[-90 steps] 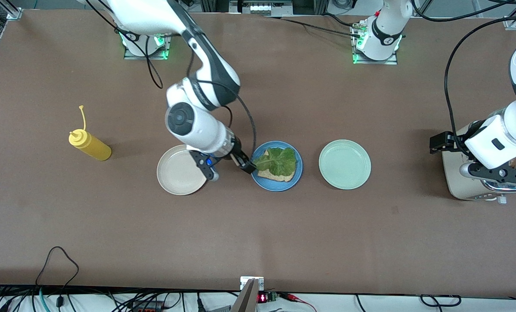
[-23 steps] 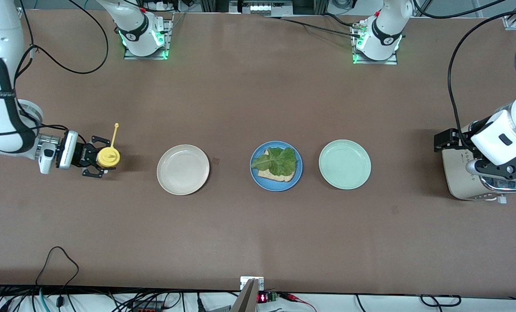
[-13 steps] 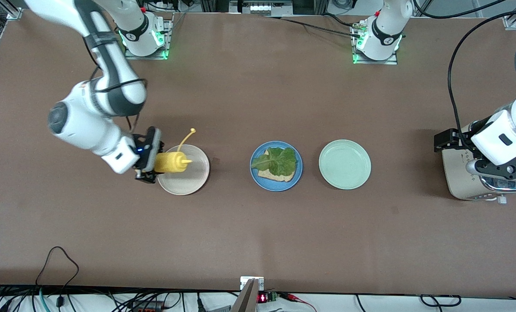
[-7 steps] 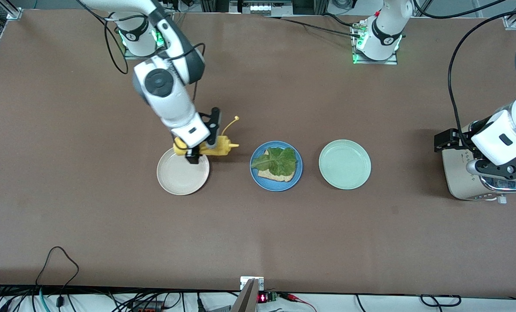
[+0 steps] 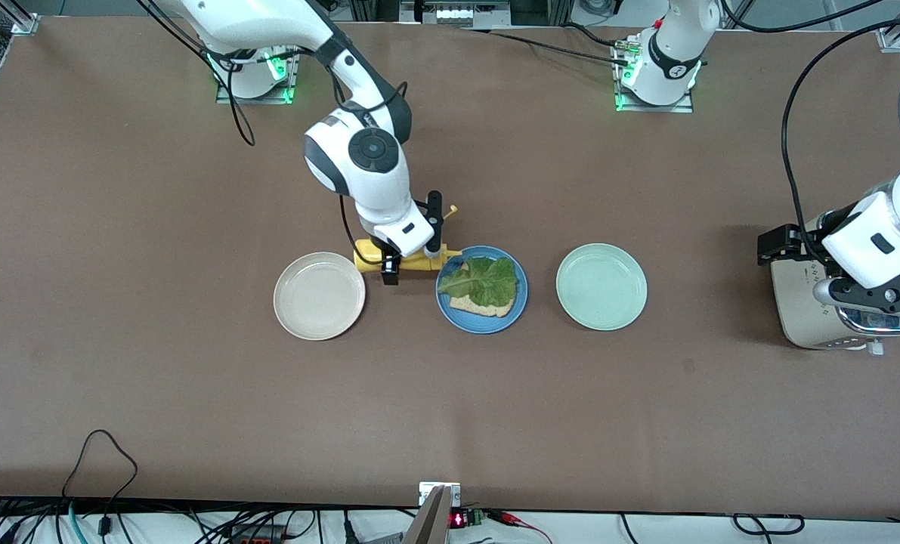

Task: Make sandwich in blue plate with both arms

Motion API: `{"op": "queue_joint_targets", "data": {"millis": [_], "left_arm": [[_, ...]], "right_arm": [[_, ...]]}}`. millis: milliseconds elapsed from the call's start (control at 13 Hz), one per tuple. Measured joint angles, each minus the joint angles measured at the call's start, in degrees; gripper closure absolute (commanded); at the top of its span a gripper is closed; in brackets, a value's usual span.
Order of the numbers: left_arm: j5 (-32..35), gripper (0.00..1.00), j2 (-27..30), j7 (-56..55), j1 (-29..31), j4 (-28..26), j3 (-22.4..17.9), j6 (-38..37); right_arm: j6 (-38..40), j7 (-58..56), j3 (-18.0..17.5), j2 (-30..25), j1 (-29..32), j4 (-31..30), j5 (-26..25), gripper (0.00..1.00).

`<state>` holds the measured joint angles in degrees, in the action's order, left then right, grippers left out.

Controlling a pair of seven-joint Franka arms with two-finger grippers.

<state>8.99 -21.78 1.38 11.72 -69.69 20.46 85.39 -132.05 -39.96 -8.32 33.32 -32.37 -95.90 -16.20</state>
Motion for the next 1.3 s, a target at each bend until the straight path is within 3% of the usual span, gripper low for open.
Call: {"op": "queue_joint_targets", "data": {"millis": [307,690,921,1074,1304], "left_arm": [[0.0,0.0,0.0,0.0,0.01,0.0,0.0,0.0],[0.0,0.0,0.0,0.0,0.01,0.0,0.0,0.0],[0.0,0.0,0.0,0.0,0.02,0.0,0.0,0.0],[0.0,0.0,0.0,0.0,0.02,0.0,0.0,0.0],[0.0,0.0,0.0,-0.02,0.18,0.0,-0.03,-0.04]], "right_arm": [[0.28,2.66,0.44,2.88,-1.92,1.99,-2.11,1.0],[2.51,3.5,1.54,0.93,-0.46,3.42,-1.99,1.0],[5.55,3.26,0.34,-4.65,5.28,2.33,0.11,1.0],[7.77,2.28,-2.86,-9.07,10.75,0.26,1.73,1.0],[10.59,-6.41,-7.05,-14.46,19.96,-2.79,9.1,1.0]]}}
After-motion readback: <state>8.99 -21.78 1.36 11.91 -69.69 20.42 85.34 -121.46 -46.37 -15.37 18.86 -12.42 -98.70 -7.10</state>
